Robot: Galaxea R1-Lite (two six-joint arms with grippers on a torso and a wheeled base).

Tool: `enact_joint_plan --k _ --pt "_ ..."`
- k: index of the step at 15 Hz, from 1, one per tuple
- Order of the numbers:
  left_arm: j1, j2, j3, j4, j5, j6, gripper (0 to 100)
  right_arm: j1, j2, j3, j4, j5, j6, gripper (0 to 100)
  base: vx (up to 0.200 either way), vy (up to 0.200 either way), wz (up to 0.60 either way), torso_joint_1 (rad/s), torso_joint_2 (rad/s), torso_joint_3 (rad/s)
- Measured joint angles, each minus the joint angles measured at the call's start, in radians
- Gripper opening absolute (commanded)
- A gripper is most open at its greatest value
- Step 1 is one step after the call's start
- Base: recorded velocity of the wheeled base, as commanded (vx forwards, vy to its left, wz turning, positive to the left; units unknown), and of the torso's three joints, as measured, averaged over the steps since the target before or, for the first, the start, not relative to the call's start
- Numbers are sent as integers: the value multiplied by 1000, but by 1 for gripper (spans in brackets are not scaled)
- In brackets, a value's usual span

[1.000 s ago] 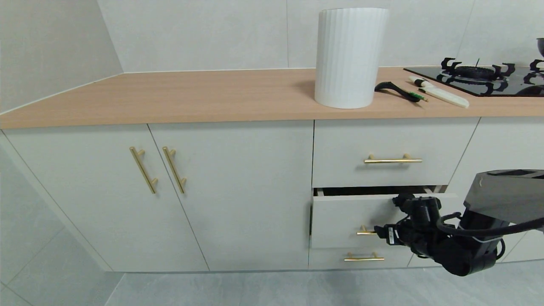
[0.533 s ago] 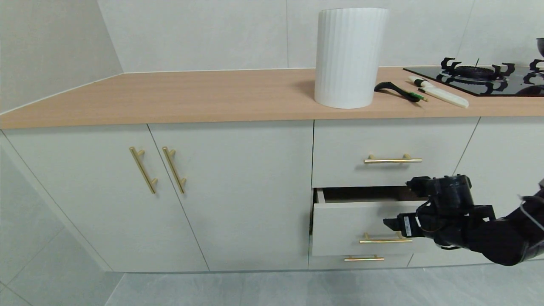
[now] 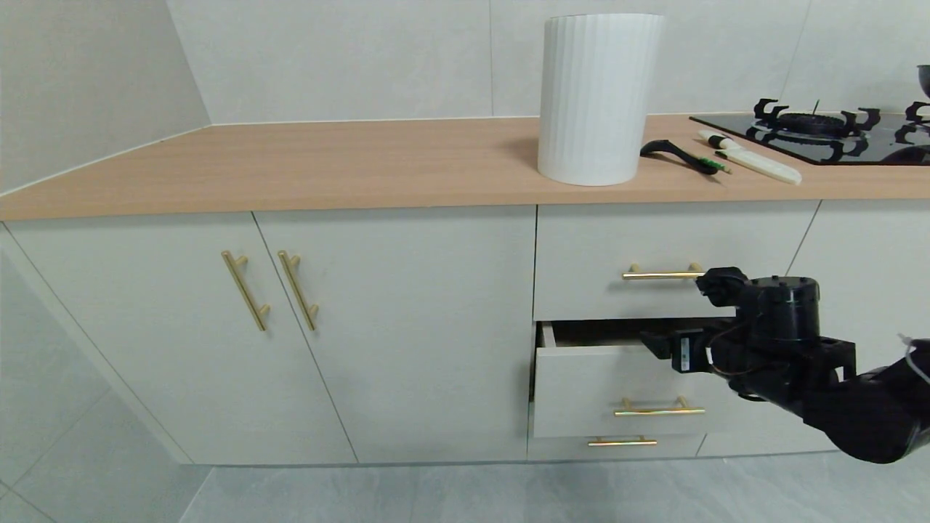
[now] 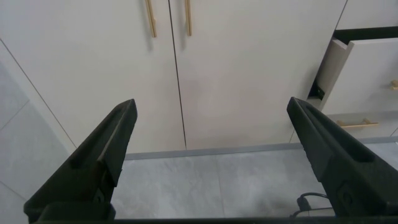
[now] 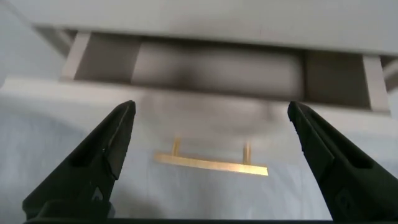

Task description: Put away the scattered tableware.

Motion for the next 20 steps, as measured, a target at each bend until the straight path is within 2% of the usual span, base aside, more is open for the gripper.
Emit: enact_joint_plan --k 4,6,14,20 --pt "0 0 0 0 0 0 100 -9 145 -4 -206 -38 -2 100 0 0 0 0 0 0" --pt "0 0 0 0 0 0 100 -10 207 -19 -257 -61 -4 100 0 0 0 0 0 0" --pt "0 0 0 0 0 0 100 -10 267 -24 -260 -65 -5 100 0 0 0 0 0 0" --pt "0 0 0 0 0 0 100 -10 224 -12 -153 -63 -4 100 0 0 0 0 0 0"
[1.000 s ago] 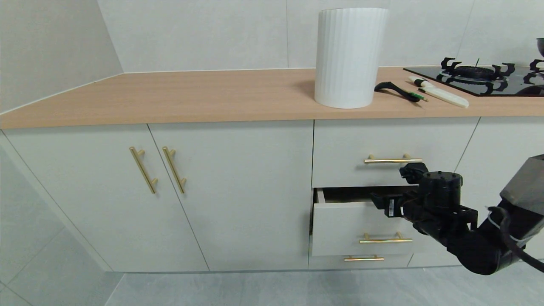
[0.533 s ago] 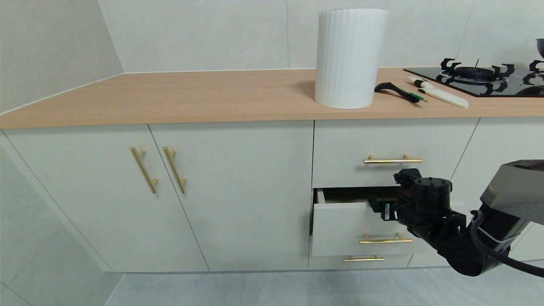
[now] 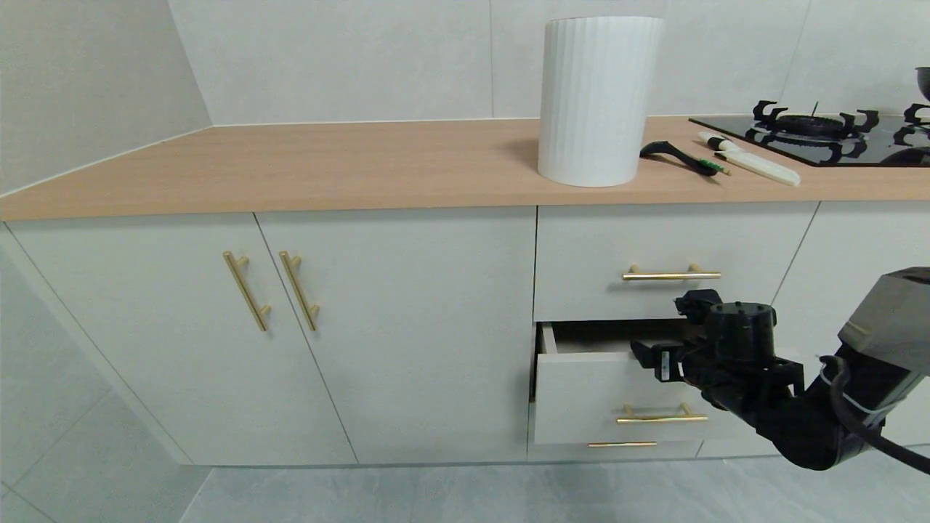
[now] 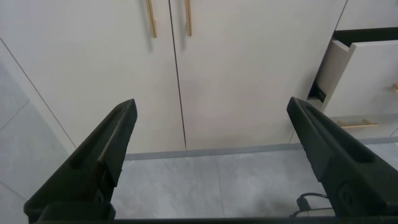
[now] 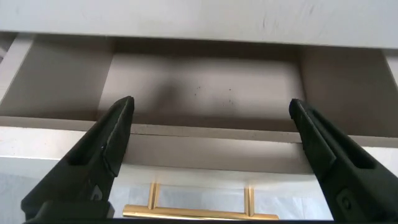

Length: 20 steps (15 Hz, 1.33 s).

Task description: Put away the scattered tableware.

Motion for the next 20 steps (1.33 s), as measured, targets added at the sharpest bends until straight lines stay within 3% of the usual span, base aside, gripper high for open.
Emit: enact_joint_plan --k 8,13,20 --pt "0 0 0 0 0 0 100 14 -148 9 378 12 -3 100 0 0 0 0 0 0" --pt "0 0 0 0 0 0 100 38 -261 -51 786 79 -6 100 0 0 0 0 0 0" --pt "0 0 0 0 0 0 100 90 -349 -122 1139 85 -11 100 0 0 0 0 0 0"
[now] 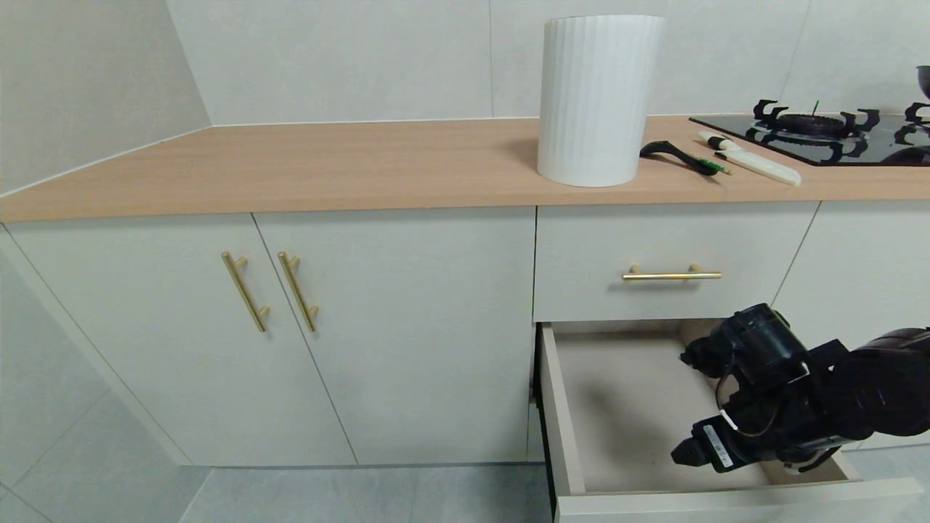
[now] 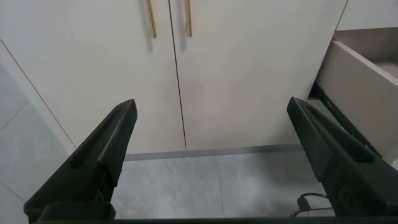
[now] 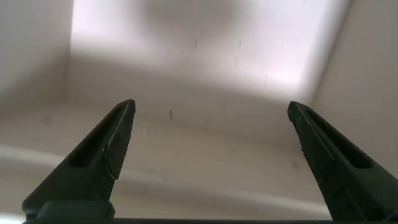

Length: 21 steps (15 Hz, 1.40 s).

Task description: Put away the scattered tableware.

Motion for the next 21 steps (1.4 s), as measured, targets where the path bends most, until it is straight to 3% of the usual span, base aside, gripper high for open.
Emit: enact_joint_plan --k 12,18,21 --pt "0 0 0 0 0 0 100 45 -43 -25 358 -4 -147 100 0 0 0 0 0 0" --pt "0 0 0 0 0 0 100 47 -55 -61 354 -15 -105 100 0 0 0 0 0 0" --pt "0 1 0 0 0 0 100 43 -107 -91 236 -14 -10 100 0 0 0 0 0 0"
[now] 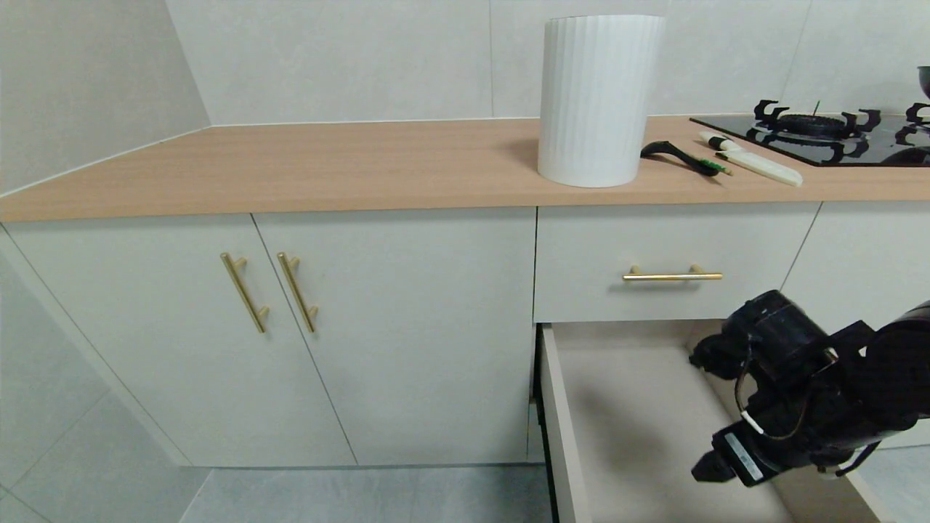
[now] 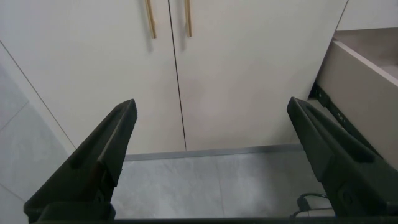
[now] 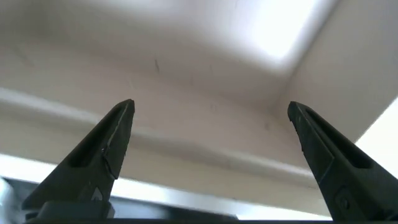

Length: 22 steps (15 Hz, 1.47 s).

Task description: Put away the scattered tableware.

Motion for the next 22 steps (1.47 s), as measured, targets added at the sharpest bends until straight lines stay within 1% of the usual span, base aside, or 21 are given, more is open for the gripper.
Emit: enact_joint_plan --k 2,7,10,13,16,22 --pt "0 0 0 0 0 0 100 -10 -43 -3 -120 -1 39 100 0 0 0 0 0 0" --pt "0 0 0 0 0 0 100 -55 -119 18 -257 -12 53 100 0 0 0 0 0 0" --pt "0 0 0 0 0 0 100 -70 -139 46 -379 -13 53 100 0 0 0 0 0 0" --pt "0 0 0 0 0 0 100 -78 -150 63 -407 -15 51 100 0 0 0 4 -24 -11" --pt "0 0 0 -2 0 0 100 -90 -154 63 -411 -20 51 100 0 0 0 77 -238 -248" --pt "0 0 0 0 0 0 100 -93 -157 65 -409 -20 50 100 0 0 0 146 -485 -302"
